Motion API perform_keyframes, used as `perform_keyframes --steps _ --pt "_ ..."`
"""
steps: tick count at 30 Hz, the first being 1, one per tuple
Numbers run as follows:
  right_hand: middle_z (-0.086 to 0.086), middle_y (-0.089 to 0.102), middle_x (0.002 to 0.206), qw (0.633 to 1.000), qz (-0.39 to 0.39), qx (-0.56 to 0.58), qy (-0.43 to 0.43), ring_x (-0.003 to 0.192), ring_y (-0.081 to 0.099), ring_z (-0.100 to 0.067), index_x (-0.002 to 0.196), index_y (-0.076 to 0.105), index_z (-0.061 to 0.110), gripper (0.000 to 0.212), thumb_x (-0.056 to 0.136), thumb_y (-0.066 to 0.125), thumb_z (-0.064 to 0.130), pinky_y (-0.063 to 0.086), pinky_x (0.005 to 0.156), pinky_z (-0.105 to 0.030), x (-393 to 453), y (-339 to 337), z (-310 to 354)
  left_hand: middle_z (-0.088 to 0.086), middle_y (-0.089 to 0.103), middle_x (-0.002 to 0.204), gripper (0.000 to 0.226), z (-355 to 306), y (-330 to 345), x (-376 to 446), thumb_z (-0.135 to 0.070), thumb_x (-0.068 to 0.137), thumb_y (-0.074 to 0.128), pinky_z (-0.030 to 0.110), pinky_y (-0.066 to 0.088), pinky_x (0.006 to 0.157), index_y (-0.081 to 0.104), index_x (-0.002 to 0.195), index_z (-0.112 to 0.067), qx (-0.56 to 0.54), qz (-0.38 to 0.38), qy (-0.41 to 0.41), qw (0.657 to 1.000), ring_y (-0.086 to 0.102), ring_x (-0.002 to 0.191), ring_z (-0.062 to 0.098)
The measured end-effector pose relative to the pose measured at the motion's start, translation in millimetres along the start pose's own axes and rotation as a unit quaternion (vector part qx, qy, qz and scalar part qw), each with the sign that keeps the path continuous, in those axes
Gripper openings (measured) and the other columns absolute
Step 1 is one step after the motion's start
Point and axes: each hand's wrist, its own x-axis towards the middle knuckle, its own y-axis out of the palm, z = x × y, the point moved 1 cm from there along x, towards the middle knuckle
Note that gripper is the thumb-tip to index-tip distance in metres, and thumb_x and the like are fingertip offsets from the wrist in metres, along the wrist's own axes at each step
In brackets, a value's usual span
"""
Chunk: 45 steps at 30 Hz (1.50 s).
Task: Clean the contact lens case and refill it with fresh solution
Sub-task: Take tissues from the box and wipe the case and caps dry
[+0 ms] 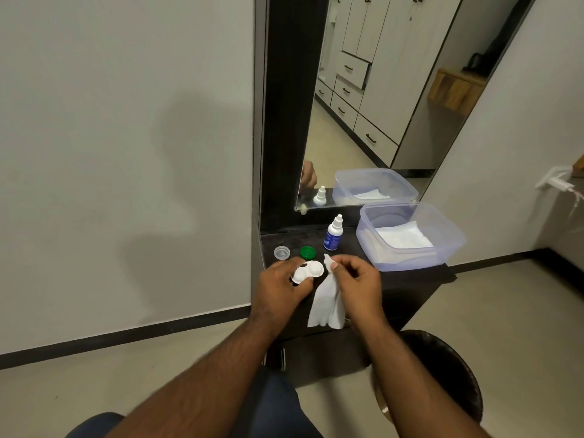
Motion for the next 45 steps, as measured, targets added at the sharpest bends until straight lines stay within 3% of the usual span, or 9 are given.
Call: perform_keyframes --steps 4,9,15,22,27,32,36,41,45 --pt "0.004 0.068 0.094 0.992 0.054 0.054 0.097 0.089 0.062 -0.008 0.091 0.067 0.018 0.01 0.09 0.06 0.01 0.049 0.073 -0.02 7 9 6 -0.007 0.071 0.103 0.034 -4 -1 -2 -0.025 0.08 0.073 0.024 0.053 0.082 0.069 0.114 -0.022 -0.028 0.006 -0.029 0.999 0.062 0.089 0.005" --pt "-0.006 0.072 0.098 0.982 0.067 0.125 0.125 0.093 0.068 -0.021 0.094 0.069 0.013 0.01 0.087 0.064 0.008 0.056 0.085 -0.037 9 13 -2 -0.015 0.07 0.099 0.034 -10 -6 0 -0.026 0.079 0.075 0.015 0.052 0.078 0.07 0.112 -0.023 -0.104 0.047 -0.094 0.989 0.065 0.086 0.0" --pt "-0.006 0.074 0.098 0.975 0.147 0.137 0.09 0.096 0.069 -0.024 0.092 0.072 0.014 0.013 0.085 0.066 0.006 0.053 0.091 -0.042 11 5 -6 0.007 0.075 0.081 0.011 -18 -26 22 -0.002 0.083 0.066 0.028 0.06 0.073 0.076 0.084 -0.006 -0.288 0.117 -0.273 0.91 0.071 0.079 0.02" --pt "-0.009 0.073 0.098 0.962 0.201 0.161 0.091 0.095 0.068 -0.025 0.091 0.072 0.012 0.012 0.086 0.064 0.005 0.054 0.089 -0.041 17 -3 2 0.023 0.072 0.086 0.011 -18 -42 39 0.002 0.082 0.067 0.028 0.061 0.068 0.071 0.089 0.009 -0.252 0.301 -0.322 0.861 0.07 0.073 0.024" --pt "-0.009 0.073 0.097 0.963 0.202 0.159 0.077 0.092 0.068 -0.024 0.088 0.072 0.013 0.013 0.086 0.064 0.003 0.054 0.086 -0.037 18 1 3 0.022 0.072 0.079 0.008 -18 -34 38 0.004 0.08 0.068 0.027 0.06 0.062 0.07 0.086 0.009 -0.224 0.283 -0.327 0.873 0.07 0.064 0.021" --pt "0.0 0.07 0.096 0.983 0.081 0.133 0.101 0.089 0.067 -0.016 0.093 0.07 0.017 0.01 0.086 0.066 0.011 0.057 0.079 -0.031 16 3 -4 0.018 0.069 0.071 0.003 -13 -25 31 0.005 0.08 0.065 0.026 0.059 0.053 0.066 0.077 0.005 -0.262 0.154 -0.37 0.878 0.067 0.055 0.018" --pt "-0.005 0.069 0.098 0.989 0.124 0.083 -0.014 0.092 0.066 -0.013 0.091 0.075 0.015 0.017 0.081 0.069 0.002 0.053 0.083 -0.023 11 7 -2 0.017 0.07 0.067 0.008 -13 -21 31 0.004 0.08 0.065 0.027 0.058 0.051 0.064 0.073 0.0 -0.253 0.138 -0.374 0.882 0.068 0.055 0.019" --pt "0.001 0.07 0.097 0.984 0.142 -0.021 -0.108 0.091 0.065 -0.005 0.094 0.075 0.017 0.023 0.079 0.071 0.0 0.05 0.084 -0.019 9 5 -4 0.017 0.071 0.067 0.006 -14 -24 34 0.003 0.081 0.066 0.027 0.059 0.052 0.066 0.086 0.006 -0.267 0.161 -0.378 0.872 0.07 0.058 0.021" --pt "0.002 0.066 0.097 0.915 0.202 -0.196 -0.289 0.092 0.059 -0.004 0.097 0.074 0.01 0.021 0.081 0.067 -0.002 0.047 0.084 -0.014 9 3 3 0.019 0.069 0.068 0.007 -14 -26 35 0.004 0.082 0.066 0.027 0.06 0.053 0.066 0.088 0.008 -0.276 0.181 -0.381 0.864 0.068 0.053 0.019"
